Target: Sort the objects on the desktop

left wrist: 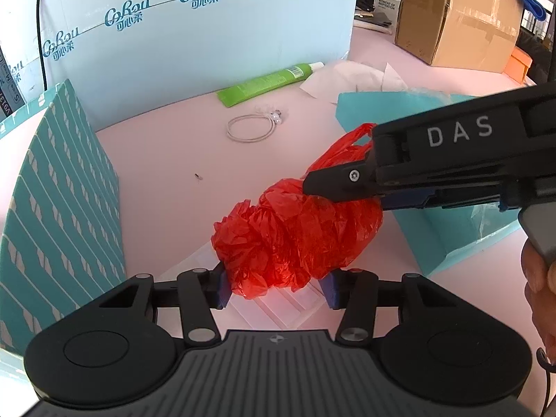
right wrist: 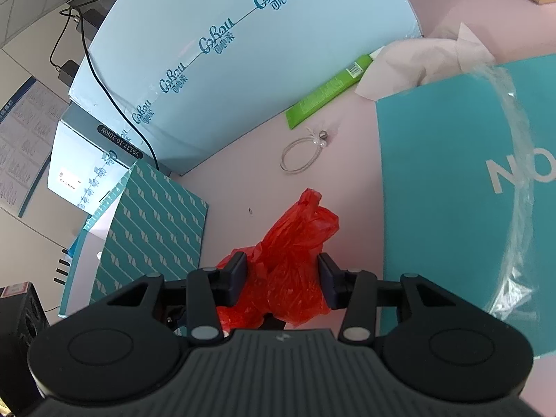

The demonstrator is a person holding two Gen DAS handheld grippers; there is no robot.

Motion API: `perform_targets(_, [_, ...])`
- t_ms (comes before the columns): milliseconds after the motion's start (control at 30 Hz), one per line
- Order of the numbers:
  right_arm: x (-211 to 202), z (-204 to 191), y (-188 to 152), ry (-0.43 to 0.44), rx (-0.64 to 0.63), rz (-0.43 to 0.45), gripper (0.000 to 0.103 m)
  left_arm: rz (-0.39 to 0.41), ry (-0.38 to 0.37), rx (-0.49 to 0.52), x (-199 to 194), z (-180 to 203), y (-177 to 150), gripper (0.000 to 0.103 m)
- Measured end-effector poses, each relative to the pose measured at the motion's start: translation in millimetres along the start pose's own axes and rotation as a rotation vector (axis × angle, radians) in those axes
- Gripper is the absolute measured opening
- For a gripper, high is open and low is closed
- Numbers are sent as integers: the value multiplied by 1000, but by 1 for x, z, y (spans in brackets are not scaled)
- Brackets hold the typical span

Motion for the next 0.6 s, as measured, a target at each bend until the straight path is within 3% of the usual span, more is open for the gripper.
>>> perform_targets(600, [-25,-8,-4,-22,24,81,47,16,-28,-17,-12,6,7,45])
Point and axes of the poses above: each gripper's, at about its wrist camera, not at the fingertips, and x roughly the way its jaws point, z to its right, y to its top, the point moved 9 cm from there along x, roughly the way its jaws point, and after that the axes turned 8 degrees about y, right-handed, at the moved point
